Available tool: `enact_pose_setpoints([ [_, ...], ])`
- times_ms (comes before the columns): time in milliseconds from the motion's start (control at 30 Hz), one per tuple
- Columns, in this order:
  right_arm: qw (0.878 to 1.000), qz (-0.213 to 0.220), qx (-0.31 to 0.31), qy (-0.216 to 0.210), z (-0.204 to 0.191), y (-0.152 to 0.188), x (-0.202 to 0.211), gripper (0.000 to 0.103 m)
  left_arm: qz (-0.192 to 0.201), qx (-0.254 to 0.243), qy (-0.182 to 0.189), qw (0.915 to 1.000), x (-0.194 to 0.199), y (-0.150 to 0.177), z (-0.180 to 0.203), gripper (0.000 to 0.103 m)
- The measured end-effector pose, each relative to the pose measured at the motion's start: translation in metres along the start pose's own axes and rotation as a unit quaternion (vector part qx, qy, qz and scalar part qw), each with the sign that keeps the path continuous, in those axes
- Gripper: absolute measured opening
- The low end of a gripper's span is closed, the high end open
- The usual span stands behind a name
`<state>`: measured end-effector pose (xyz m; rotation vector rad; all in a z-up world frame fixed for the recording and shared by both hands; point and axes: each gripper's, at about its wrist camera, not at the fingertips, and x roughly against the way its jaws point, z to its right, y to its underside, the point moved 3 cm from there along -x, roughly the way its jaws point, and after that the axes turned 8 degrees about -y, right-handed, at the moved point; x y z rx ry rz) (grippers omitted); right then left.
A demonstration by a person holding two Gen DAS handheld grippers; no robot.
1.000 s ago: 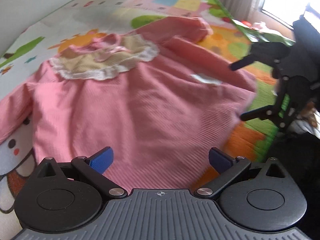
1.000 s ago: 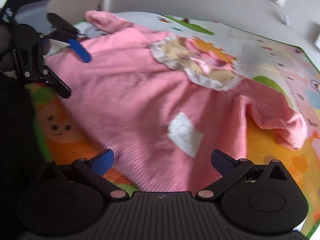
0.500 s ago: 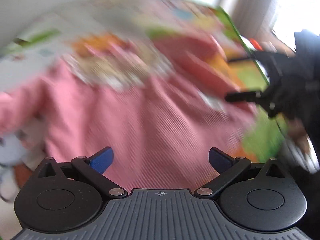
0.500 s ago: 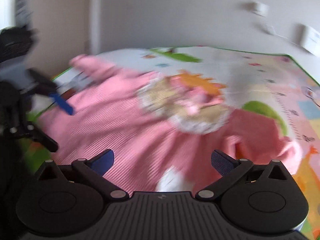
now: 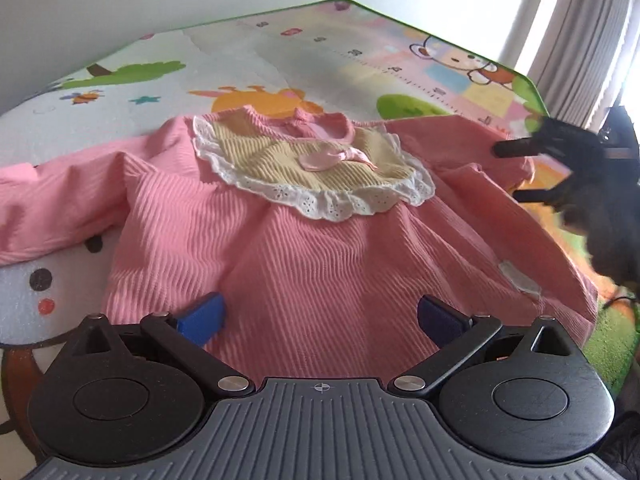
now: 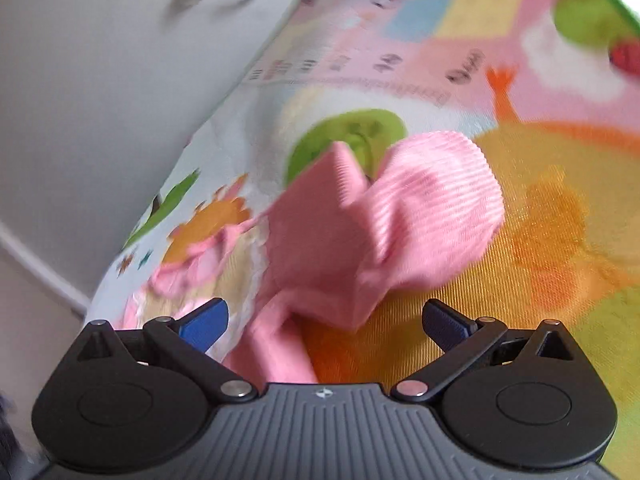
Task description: Fold clothes
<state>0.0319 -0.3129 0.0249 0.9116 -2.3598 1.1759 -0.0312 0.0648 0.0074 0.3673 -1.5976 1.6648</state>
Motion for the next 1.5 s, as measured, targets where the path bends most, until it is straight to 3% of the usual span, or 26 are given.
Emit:
enact_pose_setpoints([
  [67,1.000,0.019,-0.019,-0.004,0.007,-0.007,-0.015,0.103,0.004,0.004,0.007,1.0000,0.003,0.001,-0.004,0.103],
  [200,0.993,0.109,0.040,-0.030,-0.005,-0.032,-0.018,0.103,0.006,0.000,0.009,0.9999,0.004,0.001,-0.003,0.103],
  [300,0.964,0.251,0.056,-0.062,-0.016,-0.045,0.031,0.103,0.008,-0.021,0.002,0.9997,-0.002,0.004,0.006,0.103],
  [367,0.931,0.350,0.100,0.007,-0.030,-0.044,0.069,0.103,0.013,-0.030,-0.003,0.9995,-0.002,0.006,0.007,0.103],
  [433,0.910,0.375,0.144,0.100,-0.042,-0.043,0.086,0.103,0.014,-0.039,-0.011,0.9991,-0.003,0.007,0.010,0.103],
  [467,0.910,0.364,0.158,0.119,-0.046,-0.042,0.089,0.103,0.013,-0.041,-0.015,0.9990,-0.004,0.007,0.011,0.103],
  [533,0.922,0.322,0.175,0.126,-0.051,-0.041,0.084,0.103,0.011,-0.042,-0.020,0.9989,-0.005,0.006,0.013,0.103],
  [633,0.946,0.231,0.180,0.142,-0.053,-0.045,0.056,0.103,0.012,-0.042,-0.018,0.9989,-0.005,0.007,0.012,0.103],
  [767,0.973,0.172,0.081,0.128,-0.024,-0.060,0.016,0.103,0.018,-0.039,-0.012,0.9990,-0.003,0.008,0.009,0.103],
  [800,0.979,0.163,0.031,0.115,-0.008,-0.067,0.011,0.103,0.020,-0.038,-0.009,0.9990,-0.003,0.009,0.008,0.103],
  [867,0.986,0.133,-0.076,0.065,0.025,-0.066,-0.003,0.103,0.022,-0.034,-0.005,0.9992,-0.002,0.009,0.006,0.103],
  [933,0.984,0.108,-0.145,0.011,0.043,-0.054,-0.018,0.103,0.023,-0.032,-0.002,0.9992,-0.002,0.009,0.005,0.103],
  [967,0.984,0.105,-0.142,-0.013,0.043,-0.048,-0.021,0.103,0.023,-0.031,-0.002,0.9992,-0.002,0.009,0.005,0.103],
  [1033,0.994,0.084,-0.031,-0.062,0.010,-0.034,-0.021,0.103,0.023,-0.034,-0.004,0.9991,-0.002,0.009,0.006,0.103],
  [1067,0.993,0.073,0.024,-0.086,-0.007,-0.026,-0.020,0.103,0.023,-0.036,-0.005,0.9991,-0.002,0.009,0.007,0.103],
  [1133,0.981,0.050,0.135,-0.133,-0.040,-0.011,-0.020,0.103,0.023,-0.039,-0.008,0.9989,-0.003,0.009,0.008,0.103],
  [1200,0.953,0.022,0.247,-0.174,-0.073,0.007,-0.018,0.103,0.023,-0.042,-0.011,0.9988,-0.003,0.010,0.009,0.103],
  [1267,0.917,-0.027,0.377,-0.124,-0.107,0.039,-0.018,0.103,0.024,-0.044,-0.012,0.9987,-0.003,0.010,0.010,0.103],
  [1367,0.864,-0.042,0.501,-0.003,-0.132,0.076,-0.036,0.103,0.024,-0.044,-0.011,0.9987,-0.002,0.010,0.009,0.103],
  [1467,0.837,-0.034,0.544,0.046,-0.147,0.087,-0.056,0.103,0.025,-0.042,-0.010,0.9988,-0.002,0.010,0.008,0.103],
  [1500,0.834,-0.030,0.548,0.050,-0.153,0.089,-0.059,0.103,0.025,-0.042,-0.010,0.9988,-0.002,0.010,0.008,0.103],
])
